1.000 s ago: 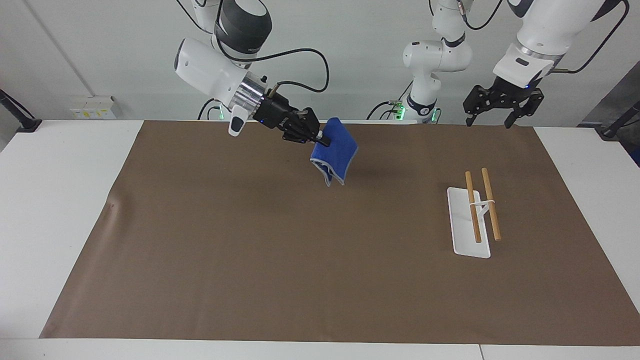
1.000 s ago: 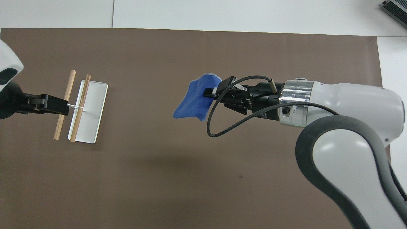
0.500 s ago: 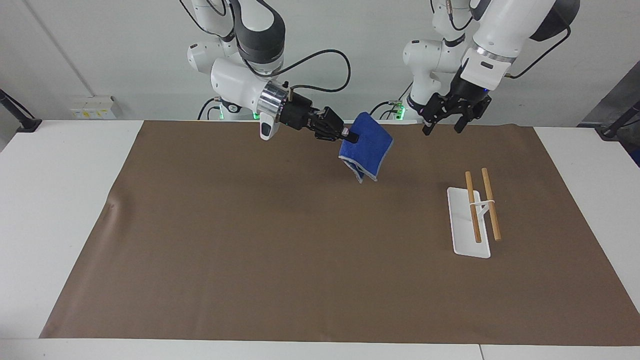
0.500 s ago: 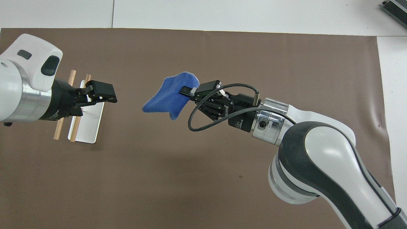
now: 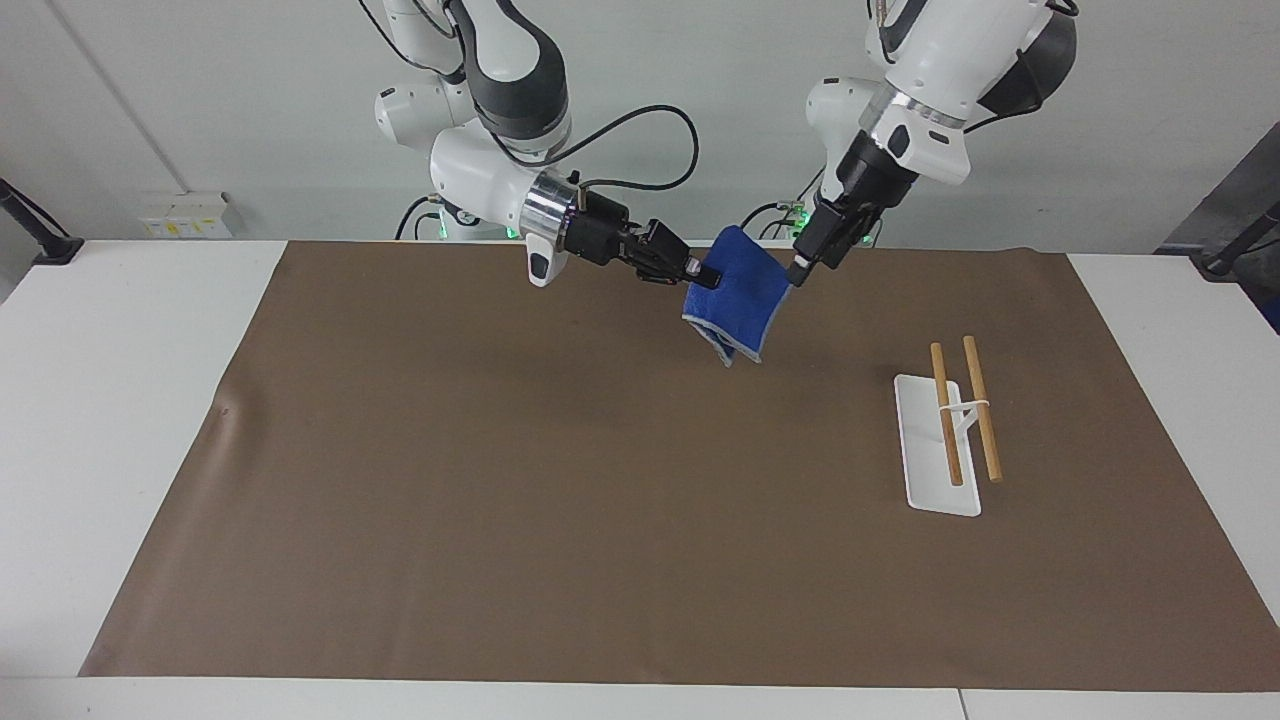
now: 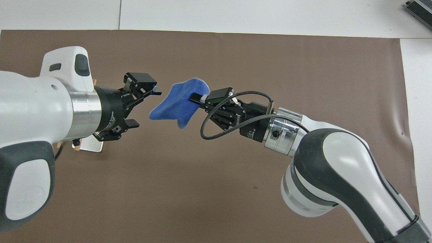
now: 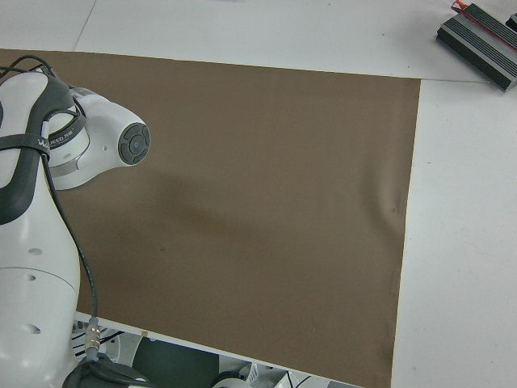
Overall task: Right arm passes towel to left arm to hang
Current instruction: 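Hold the towel out with the right gripper while the left gripper approaches, then close the left gripper on the towel while the right gripper releases it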
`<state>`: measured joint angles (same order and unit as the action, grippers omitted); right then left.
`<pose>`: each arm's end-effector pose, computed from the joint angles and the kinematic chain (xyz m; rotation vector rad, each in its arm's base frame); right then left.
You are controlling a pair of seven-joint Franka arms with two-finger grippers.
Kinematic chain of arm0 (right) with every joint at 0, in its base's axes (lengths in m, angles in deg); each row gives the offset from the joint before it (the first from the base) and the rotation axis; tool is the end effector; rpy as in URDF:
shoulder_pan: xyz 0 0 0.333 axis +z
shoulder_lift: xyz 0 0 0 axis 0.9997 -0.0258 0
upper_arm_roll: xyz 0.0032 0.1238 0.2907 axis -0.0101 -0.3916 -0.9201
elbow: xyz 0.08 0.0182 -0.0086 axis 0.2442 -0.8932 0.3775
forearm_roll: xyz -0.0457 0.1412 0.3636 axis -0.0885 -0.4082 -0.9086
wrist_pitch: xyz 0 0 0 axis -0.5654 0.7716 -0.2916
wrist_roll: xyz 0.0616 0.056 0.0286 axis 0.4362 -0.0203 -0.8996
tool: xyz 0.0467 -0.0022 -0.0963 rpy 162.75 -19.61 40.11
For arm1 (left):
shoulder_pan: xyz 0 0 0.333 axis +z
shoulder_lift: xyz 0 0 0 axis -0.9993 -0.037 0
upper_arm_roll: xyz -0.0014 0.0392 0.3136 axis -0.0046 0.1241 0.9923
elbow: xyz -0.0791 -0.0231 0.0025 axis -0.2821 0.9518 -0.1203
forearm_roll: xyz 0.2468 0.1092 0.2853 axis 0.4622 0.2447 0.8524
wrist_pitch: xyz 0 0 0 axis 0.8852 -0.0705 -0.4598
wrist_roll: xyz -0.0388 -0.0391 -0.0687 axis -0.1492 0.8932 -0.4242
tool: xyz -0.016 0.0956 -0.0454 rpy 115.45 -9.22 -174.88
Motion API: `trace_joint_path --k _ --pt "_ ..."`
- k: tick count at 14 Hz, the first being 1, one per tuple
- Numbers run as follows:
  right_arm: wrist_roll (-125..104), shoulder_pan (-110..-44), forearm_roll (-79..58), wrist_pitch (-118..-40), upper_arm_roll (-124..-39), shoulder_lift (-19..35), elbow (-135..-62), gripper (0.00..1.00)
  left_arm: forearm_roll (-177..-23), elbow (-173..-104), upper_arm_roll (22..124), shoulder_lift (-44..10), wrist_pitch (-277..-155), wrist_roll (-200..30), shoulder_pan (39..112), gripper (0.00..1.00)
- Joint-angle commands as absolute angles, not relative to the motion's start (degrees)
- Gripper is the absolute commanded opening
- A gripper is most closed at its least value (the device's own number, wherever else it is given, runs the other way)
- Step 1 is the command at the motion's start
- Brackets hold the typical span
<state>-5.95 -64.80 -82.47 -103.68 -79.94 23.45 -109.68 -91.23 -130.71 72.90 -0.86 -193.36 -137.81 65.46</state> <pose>0.5177 0.2857 0.5124 -1.6378 0.6583 -0.0256 0.4965 -0.2538 0.6346 2.4724 1.0835 0.0589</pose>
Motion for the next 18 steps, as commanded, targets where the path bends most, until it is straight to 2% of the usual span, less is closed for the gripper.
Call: trace_joint_path --k 1,5,12,15,17,18 --pt "-8.0 -64.61 -84.37 -104.38 -79.86 23.94 -110.5 0.0 -92.07 -136.2 73.78 2.35 -198.34 -147.27 62.75 1.0" --pt "-8.0 -64.61 -84.37 -104.47 -79.86 23.94 -110.5 0.0 -92.76 -139.72 73.61 3.06 -205.28 -161.51 62.04 1.0" --pt "-8.0 -63.82 -84.37 -106.05 -79.86 23.94 -110.59 0.0 -95.93 -141.57 73.69 1.75 -214.43 -166.89 62.13 1.0" --pt "-8.0 -63.82 -84.37 -105.96 -79.95 23.94 -110.59 0.0 -95.85 -141.66 73.69 1.66 -214.7 -168.39 62.04 0.69" --pt "-8.0 -63.82 -84.46 -105.96 -79.86 23.94 -110.59 0.0 -95.85 -141.83 73.61 1.66 -215.58 -168.74 61.96 0.52" --pt "-8.0 -63.82 -84.38 -105.96 -79.95 23.94 -110.59 0.0 -95.85 -142.01 73.61 1.66 -215.41 -169.61 61.87 0.33"
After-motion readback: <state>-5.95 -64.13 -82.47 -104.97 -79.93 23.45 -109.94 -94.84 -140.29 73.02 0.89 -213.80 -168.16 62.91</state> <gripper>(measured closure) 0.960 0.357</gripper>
